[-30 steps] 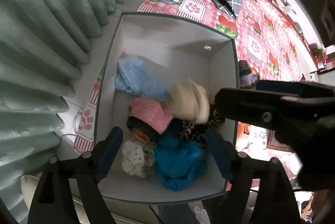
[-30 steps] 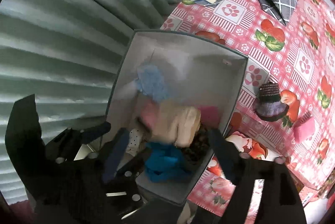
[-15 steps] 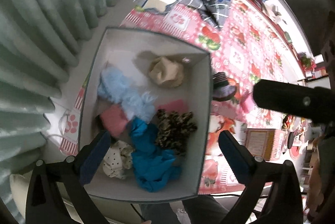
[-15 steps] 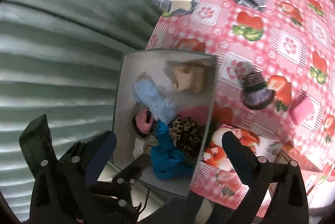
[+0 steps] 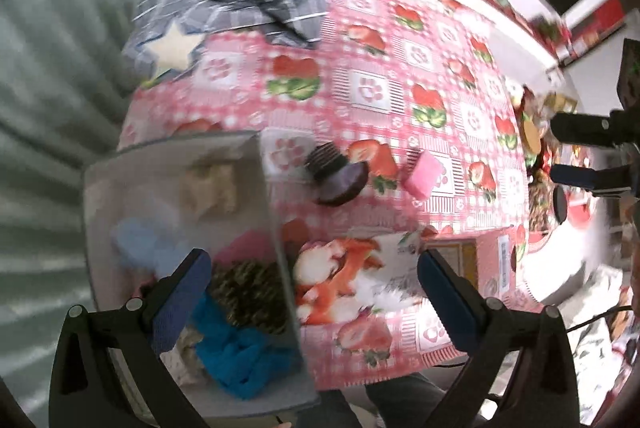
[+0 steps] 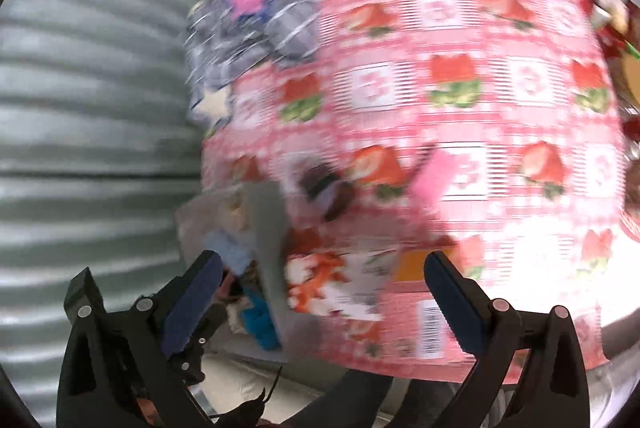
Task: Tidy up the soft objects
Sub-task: 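Move both tools over the tablecloth toward the knit hat and pink sponge, then grasp the dark knit hat with the left tool while the right tool grasps the pink foam sponge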
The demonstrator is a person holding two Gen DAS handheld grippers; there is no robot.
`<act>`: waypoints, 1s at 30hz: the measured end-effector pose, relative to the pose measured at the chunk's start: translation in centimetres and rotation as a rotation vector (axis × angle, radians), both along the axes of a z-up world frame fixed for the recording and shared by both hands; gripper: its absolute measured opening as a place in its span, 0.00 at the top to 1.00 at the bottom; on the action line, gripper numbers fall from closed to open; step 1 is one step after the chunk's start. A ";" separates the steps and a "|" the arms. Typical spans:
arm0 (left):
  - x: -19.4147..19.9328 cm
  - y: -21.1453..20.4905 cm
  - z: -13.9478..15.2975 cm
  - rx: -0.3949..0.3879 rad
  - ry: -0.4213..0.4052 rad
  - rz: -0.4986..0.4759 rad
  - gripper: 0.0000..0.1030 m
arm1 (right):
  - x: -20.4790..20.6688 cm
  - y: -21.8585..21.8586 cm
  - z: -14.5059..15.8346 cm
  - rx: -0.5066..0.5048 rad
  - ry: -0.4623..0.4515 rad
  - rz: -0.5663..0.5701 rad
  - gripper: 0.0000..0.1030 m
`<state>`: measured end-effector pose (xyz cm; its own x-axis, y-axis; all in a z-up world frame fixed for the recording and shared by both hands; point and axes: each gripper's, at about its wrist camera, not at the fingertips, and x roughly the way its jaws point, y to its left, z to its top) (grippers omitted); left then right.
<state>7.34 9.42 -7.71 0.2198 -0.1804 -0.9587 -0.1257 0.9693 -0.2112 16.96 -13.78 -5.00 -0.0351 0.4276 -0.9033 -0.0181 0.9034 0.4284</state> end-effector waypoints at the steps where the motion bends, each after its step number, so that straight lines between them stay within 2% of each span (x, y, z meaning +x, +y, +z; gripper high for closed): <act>1: 1.0 -0.9 -0.2 0.002 0.006 -0.010 0.00 | 0.2 -0.9 -0.3 -0.008 0.006 -0.014 0.01; 4: 4.0 -3.0 -1.8 -0.038 0.065 -0.012 0.00 | 0.7 -3.3 -1.6 -0.054 0.007 -0.020 0.01; 6: 5.9 -4.2 -3.2 -0.057 0.100 0.000 0.00 | 1.2 -4.4 -2.4 -0.093 -0.015 0.011 0.01; 8: 7.8 -5.3 -5.3 -0.071 0.172 0.036 0.00 | 1.7 -5.0 -3.1 -0.128 -0.043 0.058 0.01; 11: 9.7 -5.8 -8.1 -0.108 0.253 0.115 0.00 | 2.1 -5.0 -5.1 -0.224 -0.094 0.191 0.01; 14: 11.0 -5.9 -10.6 -0.088 0.313 0.183 0.00 | 2.3 -4.7 -7.6 -0.277 -0.116 0.306 0.01; 18: 12.1 -5.3 -13.6 -0.101 0.385 0.284 0.00 | 3.1 -3.1 -11.7 -0.281 -0.108 0.436 0.01; 22: 12.6 -5.2 -15.8 -0.082 0.431 0.337 0.00 | 3.6 -1.0 -15.1 -0.276 -0.099 0.551 0.01; 26: 12.9 -4.9 -17.3 -0.042 0.461 0.374 0.00 | 3.2 0.9 -17.1 -0.286 -0.128 0.678 0.01; 30: 12.8 -4.0 -18.6 -0.015 0.491 0.419 0.00 | 3.0 1.9 -18.9 -0.294 -0.133 0.737 0.01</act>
<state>20.17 5.43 -26.27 -0.1894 -0.1891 -0.9635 -0.5785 0.8144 -0.0461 19.95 -11.93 -23.95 -0.0997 0.0807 -0.9917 -0.6880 0.7144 0.1273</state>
